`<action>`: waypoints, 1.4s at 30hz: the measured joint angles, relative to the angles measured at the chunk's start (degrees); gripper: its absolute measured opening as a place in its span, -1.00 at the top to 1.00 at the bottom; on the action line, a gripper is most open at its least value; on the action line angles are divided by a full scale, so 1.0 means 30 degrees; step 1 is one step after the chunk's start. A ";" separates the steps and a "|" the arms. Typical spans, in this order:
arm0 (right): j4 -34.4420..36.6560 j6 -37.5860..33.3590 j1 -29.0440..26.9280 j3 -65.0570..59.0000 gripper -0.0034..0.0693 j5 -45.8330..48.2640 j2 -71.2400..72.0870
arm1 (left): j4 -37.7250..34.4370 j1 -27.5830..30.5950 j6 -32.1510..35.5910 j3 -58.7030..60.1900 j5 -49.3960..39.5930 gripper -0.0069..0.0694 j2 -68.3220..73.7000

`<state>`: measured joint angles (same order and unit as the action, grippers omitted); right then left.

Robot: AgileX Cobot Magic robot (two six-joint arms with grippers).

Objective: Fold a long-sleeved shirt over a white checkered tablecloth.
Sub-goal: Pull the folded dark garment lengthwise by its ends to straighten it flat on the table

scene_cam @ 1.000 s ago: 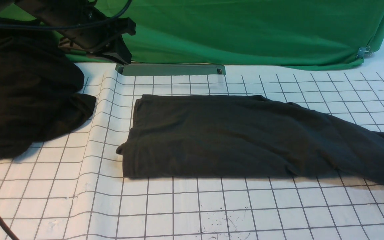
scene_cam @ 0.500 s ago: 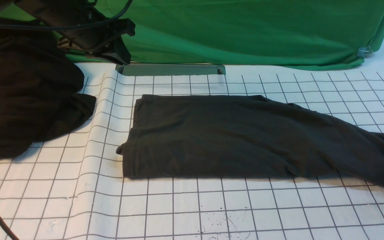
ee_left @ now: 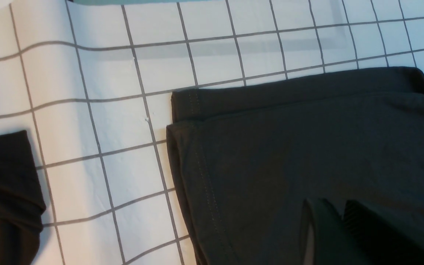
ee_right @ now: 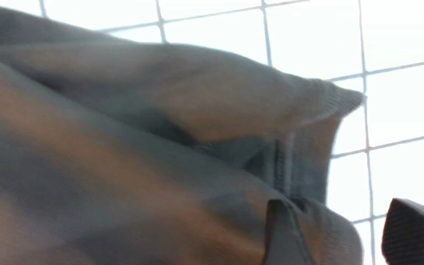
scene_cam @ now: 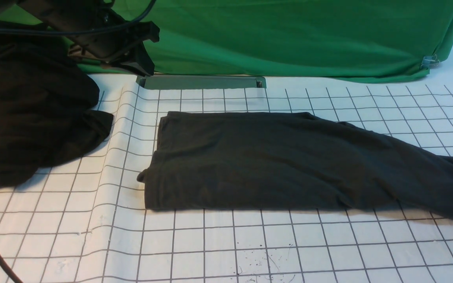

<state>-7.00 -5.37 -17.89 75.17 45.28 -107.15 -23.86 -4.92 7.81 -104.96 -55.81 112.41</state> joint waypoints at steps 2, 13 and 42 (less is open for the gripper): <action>-0.0249 0.0138 -0.0217 0.0000 -0.07 0.0210 -0.0176 | 0.0000 0.0000 0.0000 0.0000 0.0089 0.58 0.0000; -0.0368 0.0387 -0.0743 -0.0265 0.43 0.0502 -0.1149 | 0.0000 0.0000 0.0000 0.0000 0.0336 0.58 0.0000; 0.0488 0.0432 -0.0743 0.0617 0.05 0.1803 -0.1914 | 0.0000 0.0000 -0.0022 0.0000 0.0637 0.58 0.0000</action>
<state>-5.54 -4.08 -20.12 77.02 50.68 -112.89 -23.86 -4.92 7.74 -104.96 -53.90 112.41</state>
